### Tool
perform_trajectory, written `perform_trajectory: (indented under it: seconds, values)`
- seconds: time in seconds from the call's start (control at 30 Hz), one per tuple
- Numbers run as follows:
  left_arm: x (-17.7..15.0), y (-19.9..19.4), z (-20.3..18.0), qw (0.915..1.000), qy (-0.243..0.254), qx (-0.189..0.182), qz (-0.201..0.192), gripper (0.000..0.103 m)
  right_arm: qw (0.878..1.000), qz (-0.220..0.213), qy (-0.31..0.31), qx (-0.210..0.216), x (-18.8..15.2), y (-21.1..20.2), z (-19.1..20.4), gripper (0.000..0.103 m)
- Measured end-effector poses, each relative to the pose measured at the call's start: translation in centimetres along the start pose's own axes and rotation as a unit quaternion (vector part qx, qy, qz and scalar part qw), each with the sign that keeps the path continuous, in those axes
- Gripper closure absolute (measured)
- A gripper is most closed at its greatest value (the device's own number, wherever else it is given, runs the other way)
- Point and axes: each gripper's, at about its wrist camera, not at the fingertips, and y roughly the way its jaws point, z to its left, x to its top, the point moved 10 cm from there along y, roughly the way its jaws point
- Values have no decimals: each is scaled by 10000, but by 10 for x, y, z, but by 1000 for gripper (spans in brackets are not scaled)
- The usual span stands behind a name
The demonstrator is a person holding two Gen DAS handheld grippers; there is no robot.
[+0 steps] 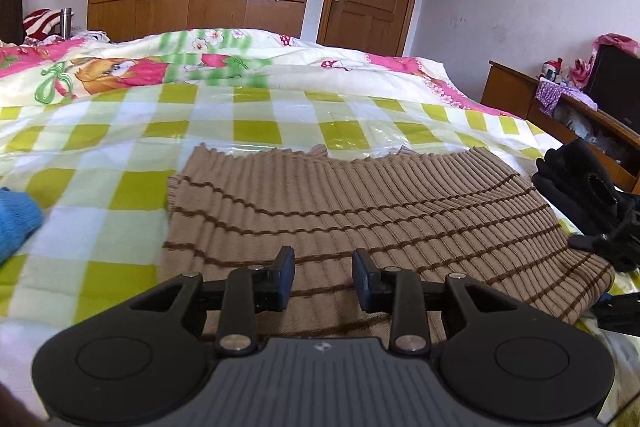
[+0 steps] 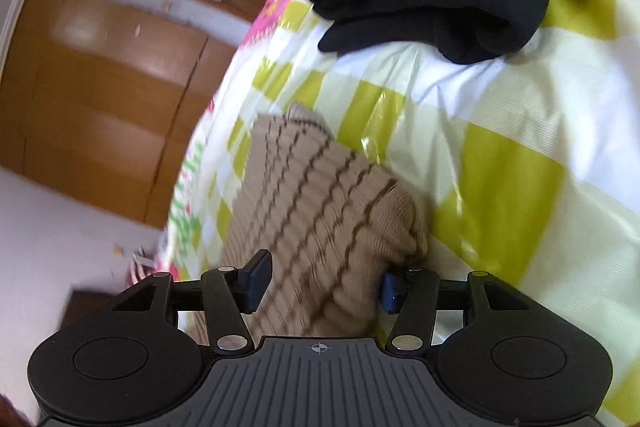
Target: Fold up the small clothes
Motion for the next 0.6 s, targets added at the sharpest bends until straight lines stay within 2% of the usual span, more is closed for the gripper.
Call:
perform_trajectory:
  seconds: [0.07, 0.2, 0.27, 0.33, 0.37, 0.43, 0.47, 0.53, 0.6]
  values:
    - [2, 2, -2, 10000, 22, 16, -39, 57, 9998, -176, 60, -12, 4, 10, 2, 50]
    - [12, 2, -2, 9995, -36, 133, -275, 57, 9999, -133, 5, 96, 4, 28, 16, 48]
    - [19, -1, -10, 9989, 94, 150, -436, 57, 9998, -94, 48, 185, 7, 29, 19, 48]
    - [22, 1, -23, 9983, 304, 61, -489, 56, 9996, -139, -214, 113, 8, 22, 20, 50]
    - [20, 7, -29, 9983, 415, 34, -405, 56, 9991, -170, -383, 47, 9, 21, 20, 53]
    - [5, 26, -39, 9983, 582, -8, 14, 56, 9995, -42, -312, -21, 9, 23, 16, 80]
    - [-6, 37, -41, 9976, 613, -41, 303, 56, 9998, 66, -160, 29, 11, 24, 14, 86]
    - [-14, 37, -41, 9977, 604, -23, 319, 56, 9995, 196, -102, 204, 13, 14, 15, 91]
    - [-18, 31, -43, 9974, 580, -101, 411, 56, 9986, 277, -435, 155, 12, -4, 17, 92]
